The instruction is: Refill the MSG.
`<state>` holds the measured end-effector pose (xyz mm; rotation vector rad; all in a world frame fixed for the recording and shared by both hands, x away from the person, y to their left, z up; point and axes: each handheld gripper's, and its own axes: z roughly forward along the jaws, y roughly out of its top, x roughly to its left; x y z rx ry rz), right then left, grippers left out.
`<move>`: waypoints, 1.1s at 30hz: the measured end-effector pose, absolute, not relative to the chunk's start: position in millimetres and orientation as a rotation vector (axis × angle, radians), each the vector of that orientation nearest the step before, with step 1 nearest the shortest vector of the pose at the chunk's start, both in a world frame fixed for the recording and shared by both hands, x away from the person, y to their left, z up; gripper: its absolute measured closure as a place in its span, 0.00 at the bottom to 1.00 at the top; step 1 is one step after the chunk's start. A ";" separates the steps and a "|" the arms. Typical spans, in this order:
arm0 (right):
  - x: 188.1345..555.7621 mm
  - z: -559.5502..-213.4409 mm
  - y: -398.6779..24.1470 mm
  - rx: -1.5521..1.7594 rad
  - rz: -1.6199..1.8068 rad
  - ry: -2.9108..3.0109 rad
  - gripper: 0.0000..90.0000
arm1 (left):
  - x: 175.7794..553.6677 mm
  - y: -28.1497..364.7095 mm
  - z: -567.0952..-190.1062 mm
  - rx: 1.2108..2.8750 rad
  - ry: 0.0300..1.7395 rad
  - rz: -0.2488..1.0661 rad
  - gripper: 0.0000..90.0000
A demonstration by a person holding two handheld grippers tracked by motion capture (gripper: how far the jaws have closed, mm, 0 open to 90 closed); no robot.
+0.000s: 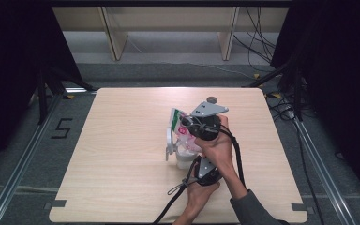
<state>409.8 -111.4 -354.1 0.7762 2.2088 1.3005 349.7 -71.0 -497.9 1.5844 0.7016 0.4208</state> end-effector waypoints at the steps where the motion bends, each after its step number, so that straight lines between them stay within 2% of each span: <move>1: 409.8 -354.2 -111.3 0.772 1.298 2.205 1.00 | 349.7 -71.0 -497.9 1.584 0.702 0.421 0.88; 33: 410.0 -357.2 -109.1 0.781 1.278 2.219 1.00 | 349.8 -71.9 -498.5 1.581 0.710 0.413 0.88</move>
